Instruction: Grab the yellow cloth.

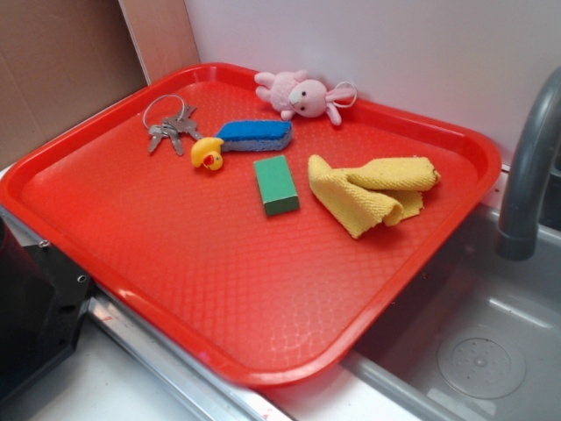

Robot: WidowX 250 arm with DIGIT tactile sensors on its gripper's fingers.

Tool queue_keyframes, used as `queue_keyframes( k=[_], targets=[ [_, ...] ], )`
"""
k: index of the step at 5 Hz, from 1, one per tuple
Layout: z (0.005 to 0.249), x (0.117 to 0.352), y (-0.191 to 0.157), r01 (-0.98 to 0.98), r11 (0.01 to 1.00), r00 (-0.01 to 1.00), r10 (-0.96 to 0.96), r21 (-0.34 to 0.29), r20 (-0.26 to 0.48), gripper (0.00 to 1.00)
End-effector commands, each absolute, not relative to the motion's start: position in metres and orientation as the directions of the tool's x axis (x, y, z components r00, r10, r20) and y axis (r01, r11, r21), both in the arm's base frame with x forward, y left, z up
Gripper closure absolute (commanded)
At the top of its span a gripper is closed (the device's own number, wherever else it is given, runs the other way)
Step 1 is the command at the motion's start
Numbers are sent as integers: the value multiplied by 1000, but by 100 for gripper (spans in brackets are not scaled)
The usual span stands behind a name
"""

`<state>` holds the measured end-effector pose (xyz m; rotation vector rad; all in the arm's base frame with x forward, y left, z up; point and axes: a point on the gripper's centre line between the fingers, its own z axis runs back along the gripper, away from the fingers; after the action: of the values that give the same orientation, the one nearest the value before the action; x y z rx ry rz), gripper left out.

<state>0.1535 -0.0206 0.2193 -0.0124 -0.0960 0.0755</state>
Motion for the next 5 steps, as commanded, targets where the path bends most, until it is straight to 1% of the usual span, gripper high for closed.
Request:
queue_keyframes(
  k=[1, 2, 3, 4, 5],
  targets=[
    [196, 205, -24, -78, 997, 989, 76, 8, 130, 0],
    [183, 231, -35, -9, 999, 984, 4, 32, 176, 0],
    [172, 245, -55, 238, 971, 944, -230, -7, 237, 0],
    [169, 236, -75, 473, 881, 836, -443, -18, 323, 0],
    [173, 212, -96, 637, 771, 714, -595, 10, 370, 0]
  ],
)
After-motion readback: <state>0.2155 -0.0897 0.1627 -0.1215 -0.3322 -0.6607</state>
